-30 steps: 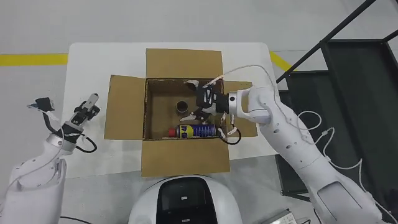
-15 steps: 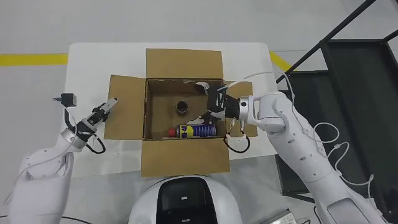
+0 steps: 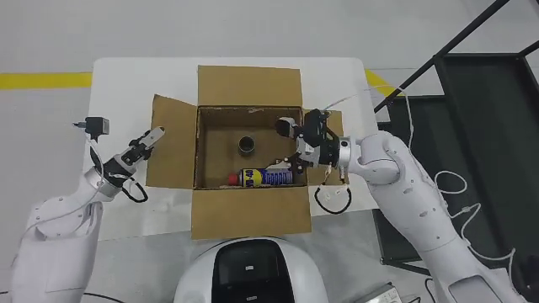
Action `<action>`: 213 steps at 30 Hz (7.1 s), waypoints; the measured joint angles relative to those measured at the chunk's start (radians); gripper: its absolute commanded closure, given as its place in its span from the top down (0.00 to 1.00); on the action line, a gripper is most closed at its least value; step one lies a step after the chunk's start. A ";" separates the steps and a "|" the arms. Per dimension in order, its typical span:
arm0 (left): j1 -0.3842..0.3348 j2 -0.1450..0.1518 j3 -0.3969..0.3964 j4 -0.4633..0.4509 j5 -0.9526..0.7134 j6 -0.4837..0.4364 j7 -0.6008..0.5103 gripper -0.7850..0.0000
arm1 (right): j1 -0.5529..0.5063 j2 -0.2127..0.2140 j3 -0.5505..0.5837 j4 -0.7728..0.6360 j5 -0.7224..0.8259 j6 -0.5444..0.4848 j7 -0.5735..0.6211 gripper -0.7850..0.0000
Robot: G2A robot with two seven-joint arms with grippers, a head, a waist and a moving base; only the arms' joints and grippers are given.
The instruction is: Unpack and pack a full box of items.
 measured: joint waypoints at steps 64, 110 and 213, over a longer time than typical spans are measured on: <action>-0.094 -0.001 0.249 0.004 0.185 0.000 0.140 1.00 | -0.102 0.079 0.139 0.381 0.835 -0.071 0.329 1.00; -0.078 0.021 0.167 -0.054 0.123 0.007 0.187 1.00 | 0.139 0.070 -0.197 0.196 0.477 0.012 0.329 1.00; -0.757 -0.108 0.478 0.792 0.249 0.024 0.513 1.00 | -0.104 0.158 -0.168 0.197 1.013 0.053 0.451 1.00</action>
